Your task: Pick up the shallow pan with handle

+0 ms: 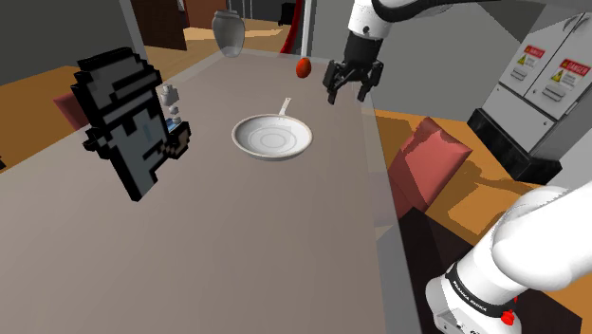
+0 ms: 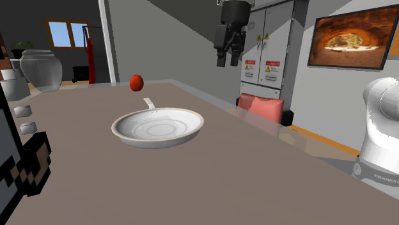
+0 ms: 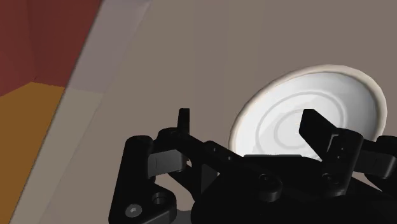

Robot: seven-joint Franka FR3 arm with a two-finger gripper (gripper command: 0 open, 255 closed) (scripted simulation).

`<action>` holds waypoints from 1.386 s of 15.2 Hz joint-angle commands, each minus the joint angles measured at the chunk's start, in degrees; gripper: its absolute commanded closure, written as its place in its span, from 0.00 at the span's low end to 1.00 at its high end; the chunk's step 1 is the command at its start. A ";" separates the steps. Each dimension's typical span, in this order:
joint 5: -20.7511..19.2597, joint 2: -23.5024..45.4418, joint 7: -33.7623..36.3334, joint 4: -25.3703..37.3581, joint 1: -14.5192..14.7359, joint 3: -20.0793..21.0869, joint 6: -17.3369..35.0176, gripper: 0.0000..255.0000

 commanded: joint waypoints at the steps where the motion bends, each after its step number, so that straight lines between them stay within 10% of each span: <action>1: -0.15 4.82 3.37 3.09 -0.53 0.75 1.39 0.00; 13: -2.93 33.51 22.09 29.25 -0.86 1.97 1.77 0.00; 21: -3.39 56.17 31.42 58.01 0.16 -0.25 -5.50 0.00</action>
